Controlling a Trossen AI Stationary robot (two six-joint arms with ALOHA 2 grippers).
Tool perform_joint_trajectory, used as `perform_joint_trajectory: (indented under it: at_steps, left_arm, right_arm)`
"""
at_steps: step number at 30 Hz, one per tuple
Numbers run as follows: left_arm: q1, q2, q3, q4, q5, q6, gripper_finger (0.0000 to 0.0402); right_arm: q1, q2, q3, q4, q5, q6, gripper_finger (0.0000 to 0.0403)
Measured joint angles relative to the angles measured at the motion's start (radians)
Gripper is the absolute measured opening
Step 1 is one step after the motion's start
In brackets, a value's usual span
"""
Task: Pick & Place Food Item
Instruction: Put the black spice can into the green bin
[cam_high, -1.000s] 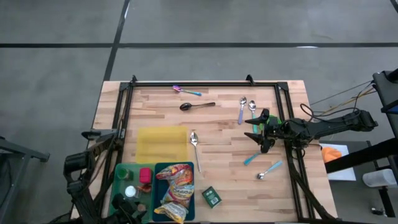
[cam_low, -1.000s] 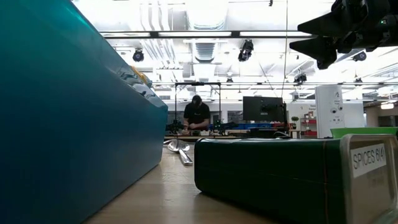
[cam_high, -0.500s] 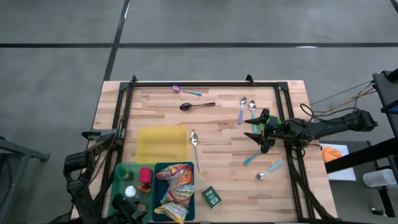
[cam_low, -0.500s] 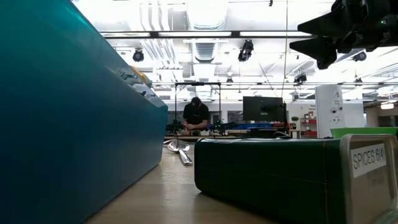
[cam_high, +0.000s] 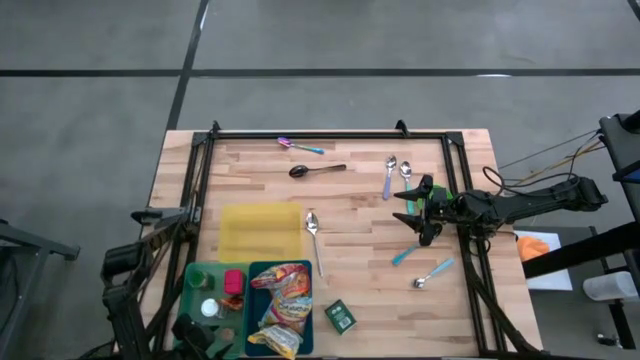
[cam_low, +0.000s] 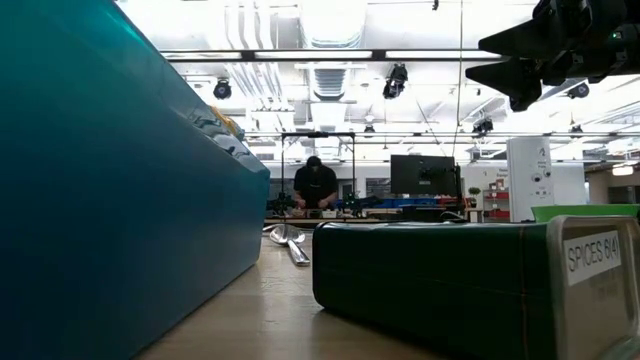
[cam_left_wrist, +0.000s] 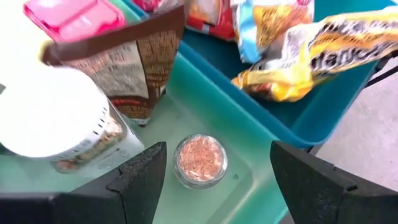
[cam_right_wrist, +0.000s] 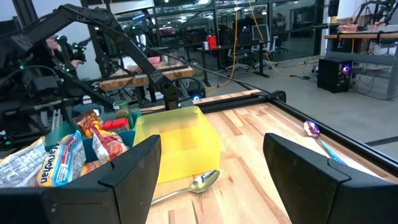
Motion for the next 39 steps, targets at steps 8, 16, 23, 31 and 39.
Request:
perform_joint_trajectory:
  at_steps: [8, 16, 23, 31, 39]
  left_arm:
    - [0.037, 0.0, 0.113, -0.127, 0.0, 0.003, 0.0289]
    - [0.1, -0.047, 0.144, -0.144, 0.015, 0.118, 0.029]
    - [0.18, -0.116, 0.138, -0.145, -0.016, 0.287, 0.029]
    - [0.281, -0.161, 0.137, -0.145, -0.172, 0.548, 0.029]
    - [0.391, -0.163, 0.137, -0.133, -0.315, 0.775, 0.029]
  right_arm:
    - [0.0, 0.0, 0.0, 0.0, 0.0, 0.0, 0.0281]
    - [0.0, 0.0, 0.0, 0.0, 0.0, 0.0, 0.0281]
    - [0.0, 0.0, 0.0, 0.0, 0.0, 0.0, 0.0281]
    - [0.0, 0.0, 0.0, 0.0, 0.0, 0.0, 0.0281]
    - [0.0, 0.0, 0.0, 0.0, 0.0, 0.0, 0.0281]
